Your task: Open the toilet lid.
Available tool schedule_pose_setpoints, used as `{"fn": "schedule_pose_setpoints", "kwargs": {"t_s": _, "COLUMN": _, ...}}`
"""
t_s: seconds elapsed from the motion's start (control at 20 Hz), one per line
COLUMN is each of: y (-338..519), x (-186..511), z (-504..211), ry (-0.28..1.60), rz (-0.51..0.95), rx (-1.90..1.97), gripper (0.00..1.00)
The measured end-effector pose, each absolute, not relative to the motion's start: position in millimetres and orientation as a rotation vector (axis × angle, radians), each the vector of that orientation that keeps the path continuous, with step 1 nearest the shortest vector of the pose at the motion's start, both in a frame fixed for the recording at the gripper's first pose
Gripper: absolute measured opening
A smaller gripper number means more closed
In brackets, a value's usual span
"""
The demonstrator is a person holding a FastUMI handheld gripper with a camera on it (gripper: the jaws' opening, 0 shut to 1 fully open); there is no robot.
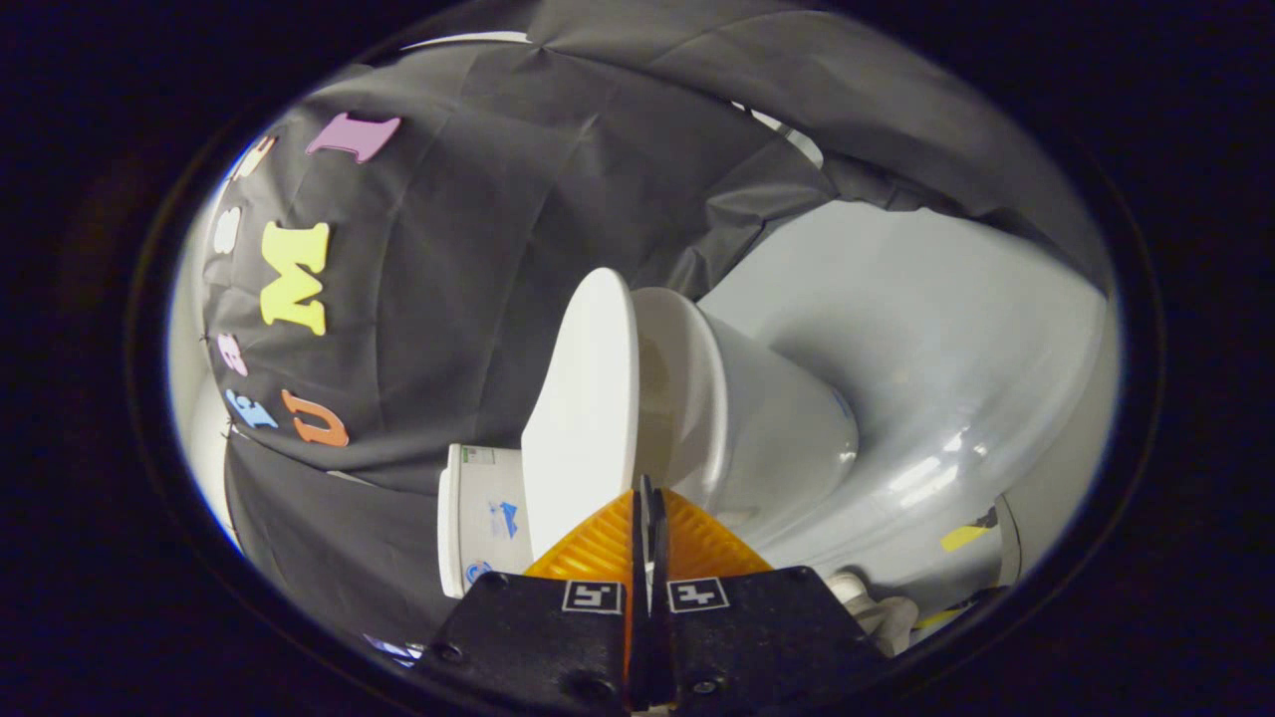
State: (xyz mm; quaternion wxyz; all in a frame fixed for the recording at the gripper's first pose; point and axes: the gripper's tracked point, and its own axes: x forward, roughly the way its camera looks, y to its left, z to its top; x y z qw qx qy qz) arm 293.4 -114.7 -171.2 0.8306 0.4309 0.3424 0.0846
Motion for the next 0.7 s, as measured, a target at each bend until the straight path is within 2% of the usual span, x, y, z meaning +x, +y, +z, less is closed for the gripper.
{"fn": "schedule_pose_setpoints", "kwargs": {"t_s": 0.7, "y": -70.4, "x": 277.4, "z": -99.7, "ry": 0.660, "rz": 0.241, "rx": 0.824, "gripper": 0.04}}
